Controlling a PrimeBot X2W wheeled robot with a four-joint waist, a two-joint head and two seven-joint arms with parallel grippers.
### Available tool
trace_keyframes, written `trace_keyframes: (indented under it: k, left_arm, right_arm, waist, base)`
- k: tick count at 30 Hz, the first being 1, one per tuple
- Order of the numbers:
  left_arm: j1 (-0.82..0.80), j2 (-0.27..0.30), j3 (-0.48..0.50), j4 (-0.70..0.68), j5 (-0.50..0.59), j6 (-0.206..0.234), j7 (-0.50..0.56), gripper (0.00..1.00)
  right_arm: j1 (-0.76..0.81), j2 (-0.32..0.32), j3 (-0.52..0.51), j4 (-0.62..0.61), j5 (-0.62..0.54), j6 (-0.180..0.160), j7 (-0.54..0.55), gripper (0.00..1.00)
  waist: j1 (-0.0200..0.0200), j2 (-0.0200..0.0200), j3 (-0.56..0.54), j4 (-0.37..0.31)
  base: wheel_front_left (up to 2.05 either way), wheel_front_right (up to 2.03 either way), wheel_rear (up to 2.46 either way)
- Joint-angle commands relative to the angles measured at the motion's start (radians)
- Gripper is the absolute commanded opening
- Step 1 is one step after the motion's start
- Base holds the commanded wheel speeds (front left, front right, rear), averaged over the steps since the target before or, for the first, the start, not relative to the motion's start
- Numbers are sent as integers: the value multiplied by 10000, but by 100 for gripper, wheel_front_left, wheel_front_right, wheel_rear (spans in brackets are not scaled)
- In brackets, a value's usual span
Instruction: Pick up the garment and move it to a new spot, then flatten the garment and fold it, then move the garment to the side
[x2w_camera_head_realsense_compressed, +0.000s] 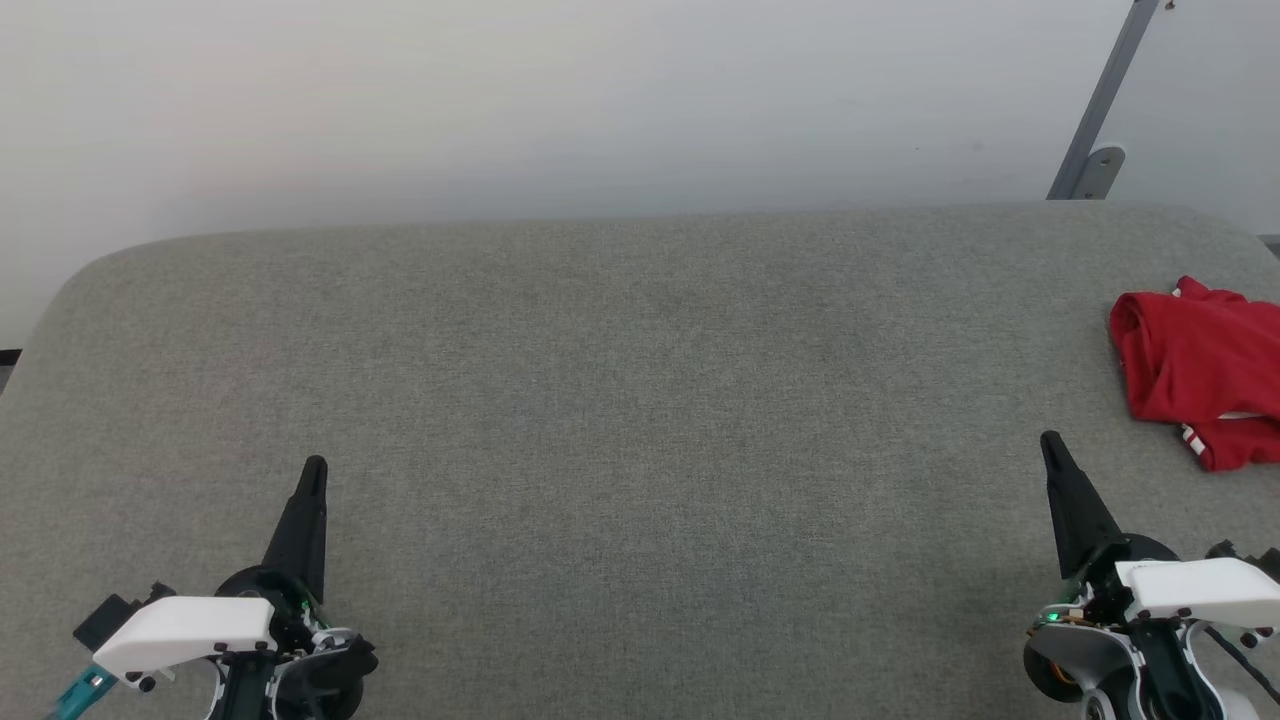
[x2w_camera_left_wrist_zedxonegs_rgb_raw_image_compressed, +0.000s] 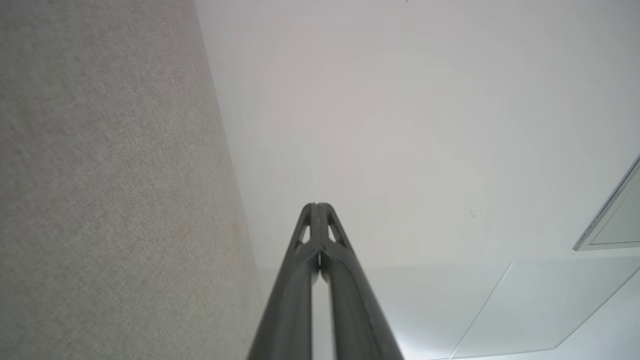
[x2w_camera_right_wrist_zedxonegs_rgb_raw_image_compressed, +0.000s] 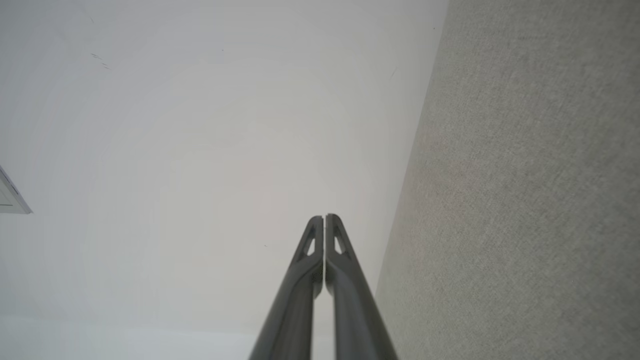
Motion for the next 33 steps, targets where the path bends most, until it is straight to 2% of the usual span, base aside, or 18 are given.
trace_keyframes:
  k: [1,33]
  left_arm:
    - [-109,-18,32,-1,6,-56,64,0]
    - [-113,-35,56,-1,39,-57,80,0]
  right_arm:
    - [-53,15,0,15,37,0,11,0]
    - [-53,15,4,12,39,0,10,0]
  waist:
    - [0,-1,0,0]
    - [0,-1,0,0]
  base:
    - [0,0,0]
    - [0,0,0]
